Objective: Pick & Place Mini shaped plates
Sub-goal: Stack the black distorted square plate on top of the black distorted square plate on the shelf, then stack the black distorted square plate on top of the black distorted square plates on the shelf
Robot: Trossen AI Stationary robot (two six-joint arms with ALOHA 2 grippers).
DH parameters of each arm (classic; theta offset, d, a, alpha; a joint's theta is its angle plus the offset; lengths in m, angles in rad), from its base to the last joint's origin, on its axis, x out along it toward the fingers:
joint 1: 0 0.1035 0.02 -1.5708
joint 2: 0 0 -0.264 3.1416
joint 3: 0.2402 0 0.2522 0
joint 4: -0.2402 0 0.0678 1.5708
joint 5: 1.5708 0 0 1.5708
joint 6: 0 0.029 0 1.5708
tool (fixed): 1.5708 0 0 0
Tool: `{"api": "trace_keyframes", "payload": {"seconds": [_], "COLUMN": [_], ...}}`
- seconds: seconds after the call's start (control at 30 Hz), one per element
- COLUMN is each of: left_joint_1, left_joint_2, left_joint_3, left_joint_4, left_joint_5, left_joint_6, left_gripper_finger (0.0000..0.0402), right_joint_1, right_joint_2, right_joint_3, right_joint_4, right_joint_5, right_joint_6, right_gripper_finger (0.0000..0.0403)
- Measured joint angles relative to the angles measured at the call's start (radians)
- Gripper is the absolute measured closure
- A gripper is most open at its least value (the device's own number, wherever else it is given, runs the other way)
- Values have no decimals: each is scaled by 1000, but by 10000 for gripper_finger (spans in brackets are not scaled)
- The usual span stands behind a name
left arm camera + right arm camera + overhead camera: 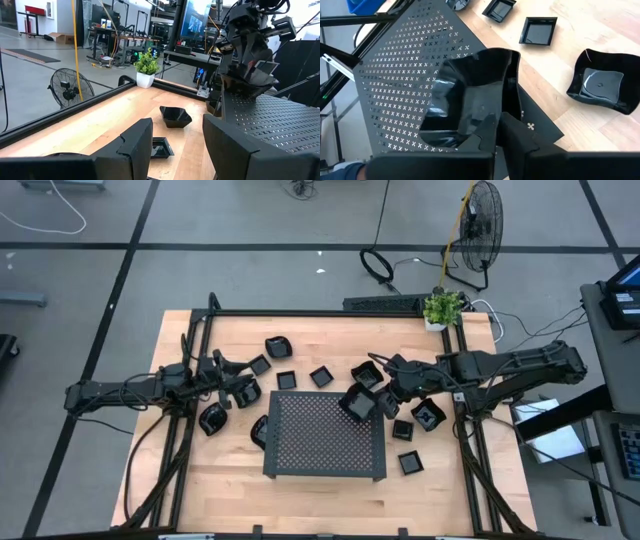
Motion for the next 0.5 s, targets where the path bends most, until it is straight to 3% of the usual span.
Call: {"api": "trace_keyframes", "payload": {"seconds": [0.5], "left_joint_1": [0], "left_joint_2": [0], "left_joint_3": [0], "left_joint_4": [0], "left_joint_5": [0], "left_joint_6": [0], "left_gripper_finger": [224], "right_joint_1": [-10], "right_joint_2": [-43], "right_joint_3": [0], "right_joint_4": [45], "right_joint_5": [4], "right_joint_6": [-104], "right_gripper_finger": [303]}}
